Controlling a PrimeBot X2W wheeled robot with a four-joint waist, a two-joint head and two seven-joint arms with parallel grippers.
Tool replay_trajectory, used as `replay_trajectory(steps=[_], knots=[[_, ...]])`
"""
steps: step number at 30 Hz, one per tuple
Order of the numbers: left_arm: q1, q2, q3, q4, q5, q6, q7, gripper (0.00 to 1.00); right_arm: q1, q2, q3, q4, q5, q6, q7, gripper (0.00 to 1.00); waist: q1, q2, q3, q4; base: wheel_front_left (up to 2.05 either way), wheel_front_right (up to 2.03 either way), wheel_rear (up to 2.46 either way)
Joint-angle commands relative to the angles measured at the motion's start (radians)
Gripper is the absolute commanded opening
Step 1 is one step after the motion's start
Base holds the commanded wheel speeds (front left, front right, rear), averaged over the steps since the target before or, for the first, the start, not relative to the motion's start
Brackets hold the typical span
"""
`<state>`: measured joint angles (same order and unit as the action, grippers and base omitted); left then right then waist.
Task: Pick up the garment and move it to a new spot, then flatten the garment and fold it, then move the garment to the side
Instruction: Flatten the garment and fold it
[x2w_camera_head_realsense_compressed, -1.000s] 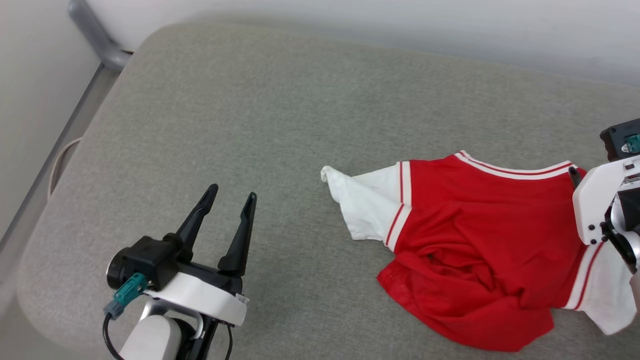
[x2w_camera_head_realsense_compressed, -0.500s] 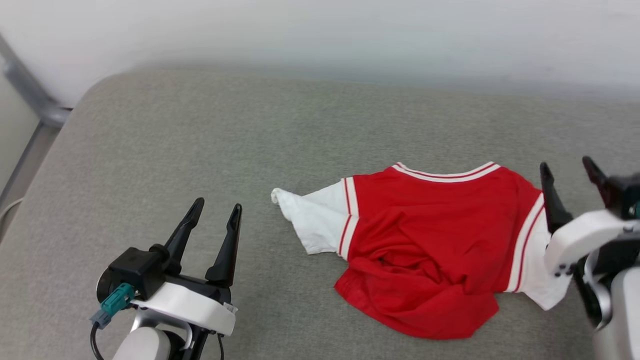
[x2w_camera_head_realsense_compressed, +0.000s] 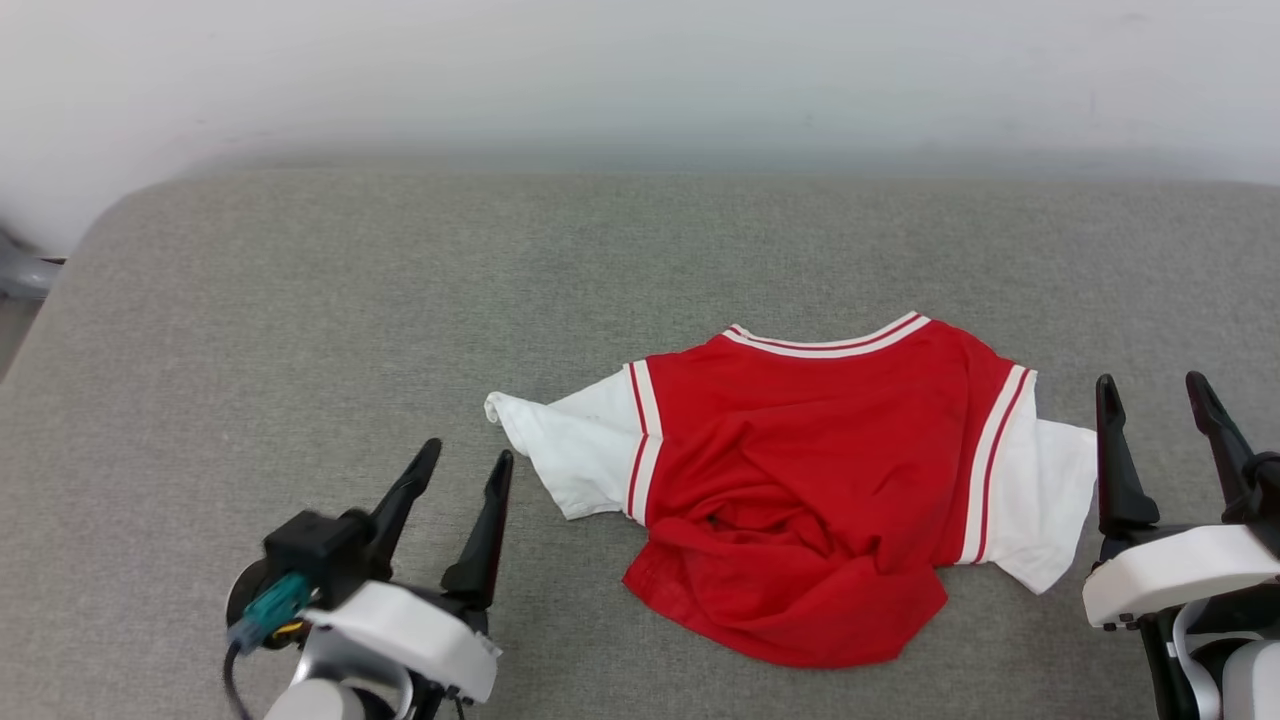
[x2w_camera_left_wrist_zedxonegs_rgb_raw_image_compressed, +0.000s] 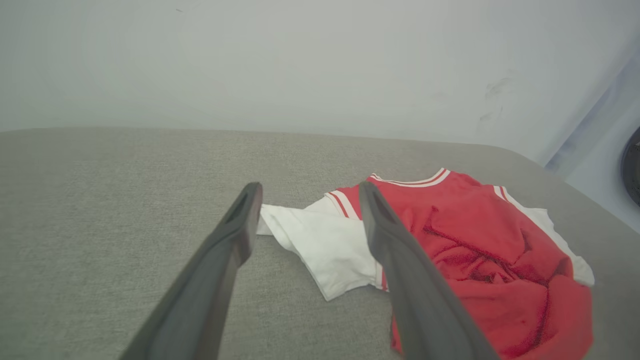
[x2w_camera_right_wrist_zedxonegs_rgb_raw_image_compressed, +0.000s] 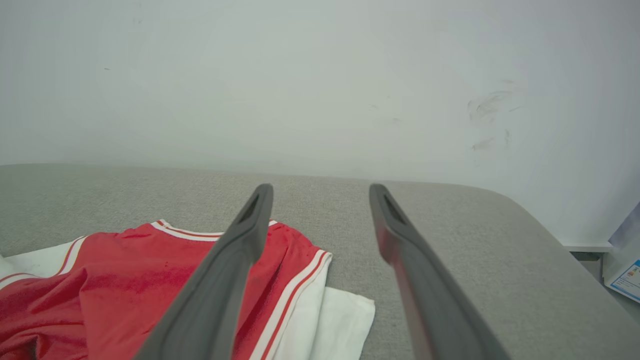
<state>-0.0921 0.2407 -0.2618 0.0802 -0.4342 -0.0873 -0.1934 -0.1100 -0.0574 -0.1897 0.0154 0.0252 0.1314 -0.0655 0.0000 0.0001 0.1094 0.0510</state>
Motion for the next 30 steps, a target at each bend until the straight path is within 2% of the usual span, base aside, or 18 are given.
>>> replay_trajectory(steps=[1,4,7,11,15,20,24,30], knots=[[-0.022,0.002,-0.010,-0.013,0.003,0.007,0.034,1.00,0.010,0.007,-0.002,-0.018,-0.003,-0.001,0.001,1.00,0.0000,-0.0001,0.010,-0.010,0.00,0.00,0.00],[-0.051,0.019,-0.046,-0.037,0.015,0.009,0.143,1.00,0.009,0.007,-0.007,-0.047,-0.008,-0.001,0.010,1.00,0.0000,-0.0001,0.029,-0.025,0.00,0.00,0.00],[-0.080,0.029,-0.084,-0.050,-0.002,0.014,0.314,1.00,0.009,0.008,-0.009,-0.064,-0.012,-0.001,0.018,1.00,0.0000,-0.0001,0.052,-0.040,0.00,0.00,0.00],[-0.125,0.058,-0.110,-0.066,-0.011,0.061,0.575,1.00,0.009,0.008,0.000,-0.071,0.002,-0.001,0.018,1.00,0.0000,-0.0001,0.088,-0.063,0.00,0.00,0.00],[-0.151,0.065,-0.107,-0.067,-0.001,0.125,0.702,1.00,-0.001,0.008,0.011,-0.072,0.003,-0.001,0.009,1.00,0.0000,-0.0001,0.124,-0.088,0.00,0.00,0.00],[-0.183,0.071,-0.101,-0.037,-0.002,0.150,0.761,1.00,-0.015,0.008,0.015,-0.066,0.008,-0.001,-0.004,1.00,0.0000,-0.0001,0.163,-0.110,0.00,0.00,0.00],[-0.204,0.067,-0.087,0.006,-0.001,0.162,0.738,1.00,-0.021,0.008,0.016,-0.057,0.003,-0.001,-0.011,1.00,0.0000,-0.0001,0.183,-0.121,0.00,0.00,0.00],[-0.215,0.055,-0.099,0.076,-0.019,0.140,0.730,1.00,-0.032,0.008,0.016,-0.044,-0.006,-0.001,-0.013,1.00,0.0000,-0.0001,0.198,-0.122,0.00,0.00,0.00]])
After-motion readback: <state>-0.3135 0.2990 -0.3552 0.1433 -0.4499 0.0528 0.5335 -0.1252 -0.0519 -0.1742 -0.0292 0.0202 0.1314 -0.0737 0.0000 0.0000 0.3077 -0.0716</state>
